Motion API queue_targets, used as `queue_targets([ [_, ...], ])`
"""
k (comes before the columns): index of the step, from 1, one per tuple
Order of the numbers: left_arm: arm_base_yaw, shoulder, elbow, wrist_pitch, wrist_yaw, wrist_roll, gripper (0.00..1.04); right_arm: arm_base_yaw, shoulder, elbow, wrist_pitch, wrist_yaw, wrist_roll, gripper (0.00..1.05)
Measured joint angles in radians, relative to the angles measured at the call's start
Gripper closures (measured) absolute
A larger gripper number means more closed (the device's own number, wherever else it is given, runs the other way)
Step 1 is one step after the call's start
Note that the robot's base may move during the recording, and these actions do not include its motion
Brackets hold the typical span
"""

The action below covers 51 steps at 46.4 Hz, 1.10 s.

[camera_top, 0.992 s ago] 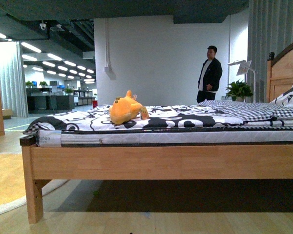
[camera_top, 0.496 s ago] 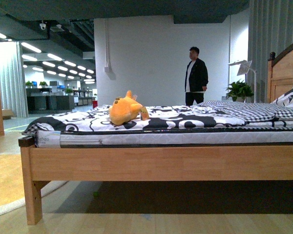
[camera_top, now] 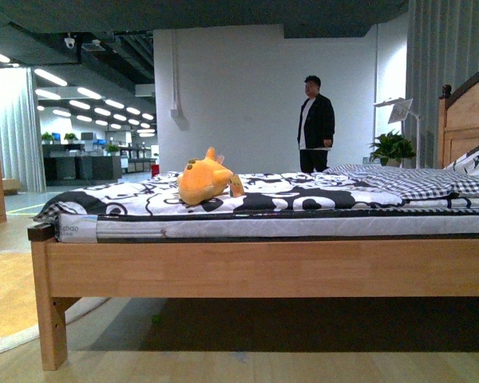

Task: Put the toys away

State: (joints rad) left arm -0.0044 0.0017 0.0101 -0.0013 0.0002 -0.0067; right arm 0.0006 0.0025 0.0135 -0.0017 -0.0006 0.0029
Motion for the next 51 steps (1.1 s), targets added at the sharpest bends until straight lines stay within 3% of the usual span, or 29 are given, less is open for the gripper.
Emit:
queue_targets([
  [51,0.0,0.0,0.0,0.0,0.0,0.0,0.06,0.0,0.0,0.0,0.0,0.0,0.0,0.06],
])
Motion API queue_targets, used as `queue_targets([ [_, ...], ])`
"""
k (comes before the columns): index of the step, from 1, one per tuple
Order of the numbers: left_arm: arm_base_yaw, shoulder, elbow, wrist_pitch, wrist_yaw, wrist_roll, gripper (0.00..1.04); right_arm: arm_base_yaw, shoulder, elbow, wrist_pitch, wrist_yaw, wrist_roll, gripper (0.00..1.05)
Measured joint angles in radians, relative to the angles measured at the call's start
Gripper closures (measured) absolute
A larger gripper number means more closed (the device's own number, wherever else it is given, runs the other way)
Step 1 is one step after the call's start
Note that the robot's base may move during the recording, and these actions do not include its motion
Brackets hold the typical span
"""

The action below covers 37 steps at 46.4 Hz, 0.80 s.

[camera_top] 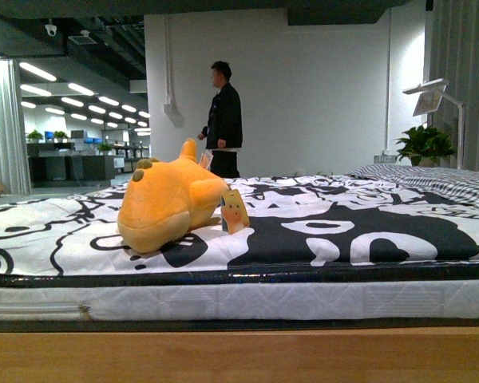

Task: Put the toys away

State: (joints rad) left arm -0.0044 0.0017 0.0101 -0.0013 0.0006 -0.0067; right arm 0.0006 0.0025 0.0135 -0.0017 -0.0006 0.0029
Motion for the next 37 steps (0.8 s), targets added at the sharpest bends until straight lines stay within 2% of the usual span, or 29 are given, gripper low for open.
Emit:
queue_targets([
  [37,0.001,0.0,0.0,0.0,0.0,0.0,0.06,0.0,0.001,0.0,0.0,0.002,0.0,0.06],
])
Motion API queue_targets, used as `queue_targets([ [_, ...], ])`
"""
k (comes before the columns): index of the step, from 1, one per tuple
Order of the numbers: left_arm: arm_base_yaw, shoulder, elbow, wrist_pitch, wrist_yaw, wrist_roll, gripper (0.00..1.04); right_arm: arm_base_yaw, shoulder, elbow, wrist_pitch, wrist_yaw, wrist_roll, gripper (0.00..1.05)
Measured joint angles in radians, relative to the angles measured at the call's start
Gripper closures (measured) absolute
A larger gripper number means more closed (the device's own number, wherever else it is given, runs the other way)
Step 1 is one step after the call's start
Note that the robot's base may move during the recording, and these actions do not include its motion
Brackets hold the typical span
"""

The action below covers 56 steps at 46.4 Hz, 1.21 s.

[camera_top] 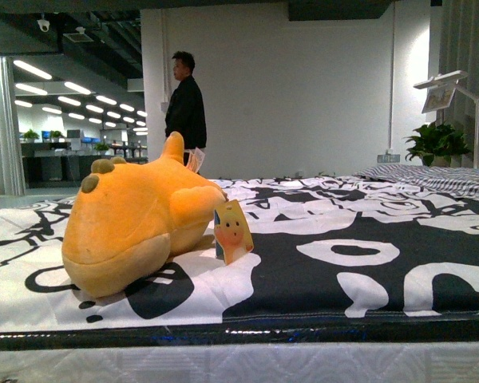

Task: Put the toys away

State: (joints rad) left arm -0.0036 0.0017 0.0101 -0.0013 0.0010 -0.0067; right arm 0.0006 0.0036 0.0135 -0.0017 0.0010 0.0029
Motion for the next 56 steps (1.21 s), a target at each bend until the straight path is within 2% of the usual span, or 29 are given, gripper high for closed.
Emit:
queue_targets([
  [38,0.0,0.0,0.0,0.0,-0.001,0.0,0.06,0.0,-0.001,0.0,0.0,-0.005,0.0,0.06],
  [42,0.0,0.0,0.0,0.0,-0.001,0.0,0.06,-0.081,0.043,0.001,0.055,-0.239,0.103,0.06],
  [43,0.0,0.0,0.0,0.0,-0.001,0.0,0.06,-0.122,0.08,0.002,0.092,-0.341,0.159,0.06],
  [46,0.0,0.0,0.0,0.0,-0.001,0.0,0.06,-0.189,0.176,0.016,0.185,-0.491,0.261,0.06],
  [48,0.0,0.0,0.0,0.0,-0.001,0.0,0.06,-0.211,0.236,0.035,0.245,-0.527,0.304,0.06],
  [51,0.0,0.0,0.0,0.0,-0.001,0.0,0.06,-0.228,0.33,0.077,0.338,-0.528,0.339,0.06],
  [56,0.0,0.0,0.0,0.0,-0.001,0.0,0.06,-0.216,0.52,0.188,0.478,-0.456,0.348,0.06],
])
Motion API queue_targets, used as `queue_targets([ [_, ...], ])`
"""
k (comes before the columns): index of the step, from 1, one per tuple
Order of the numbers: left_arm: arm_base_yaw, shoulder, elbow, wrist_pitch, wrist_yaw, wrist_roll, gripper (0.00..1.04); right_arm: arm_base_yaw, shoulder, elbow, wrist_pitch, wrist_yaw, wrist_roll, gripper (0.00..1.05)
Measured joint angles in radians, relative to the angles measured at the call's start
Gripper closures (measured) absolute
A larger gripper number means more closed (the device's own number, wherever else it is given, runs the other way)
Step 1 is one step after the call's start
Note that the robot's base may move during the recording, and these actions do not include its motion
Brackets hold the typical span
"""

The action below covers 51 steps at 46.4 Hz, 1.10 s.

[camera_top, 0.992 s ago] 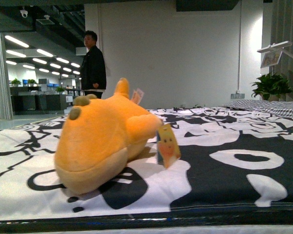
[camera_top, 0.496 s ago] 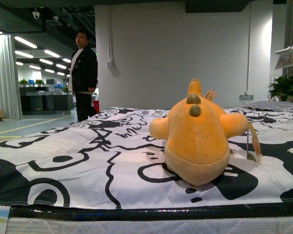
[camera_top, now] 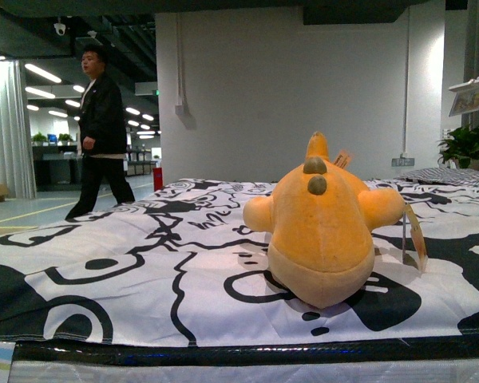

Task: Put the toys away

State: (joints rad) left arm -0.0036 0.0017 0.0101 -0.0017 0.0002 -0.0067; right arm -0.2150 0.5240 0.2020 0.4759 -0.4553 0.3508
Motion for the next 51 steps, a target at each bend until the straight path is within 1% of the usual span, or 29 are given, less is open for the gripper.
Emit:
queue_targets([
  [4,0.0,0.0,0.0,0.0,0.0,0.0,0.06,0.061,0.169,0.132,0.049,0.097,-0.029,0.06],
  [9,0.0,0.0,0.0,0.0,0.0,0.0,0.06,0.166,0.306,0.264,0.042,0.219,-0.1,0.06],
  [11,0.0,0.0,0.0,0.0,0.0,0.0,0.06,0.222,0.361,0.325,0.033,0.276,-0.135,0.06],
  [14,0.0,0.0,0.0,0.0,0.0,0.0,0.06,0.278,0.417,0.386,0.026,0.332,-0.168,0.06],
  [18,0.0,0.0,0.0,0.0,0.0,0.0,0.06,0.373,0.518,0.489,0.014,0.435,-0.235,0.06],
  [19,0.0,0.0,0.0,0.0,0.0,0.0,0.06,0.383,0.53,0.5,0.013,0.439,-0.239,0.06],
  [21,0.0,0.0,0.0,0.0,0.0,0.0,0.06,0.428,0.584,0.551,0.008,0.501,-0.273,0.06],
  [29,0.0,0.0,0.0,0.0,0.0,0.0,0.06,0.533,0.74,0.697,-0.039,0.637,-0.359,0.06],
  [33,0.0,0.0,0.0,0.0,0.0,0.0,0.06,0.565,0.819,0.774,-0.051,0.705,-0.389,0.06],
  [37,0.0,0.0,0.0,0.0,0.0,0.0,0.06,0.585,0.87,0.823,-0.06,0.742,-0.405,0.06],
  [45,0.0,0.0,0.0,0.0,0.0,0.0,0.06,0.602,0.943,0.884,-0.084,0.796,-0.41,0.06],
  [51,0.0,0.0,0.0,0.0,0.0,0.0,0.06,0.611,0.979,0.892,-0.1,0.813,-0.398,0.06],
])
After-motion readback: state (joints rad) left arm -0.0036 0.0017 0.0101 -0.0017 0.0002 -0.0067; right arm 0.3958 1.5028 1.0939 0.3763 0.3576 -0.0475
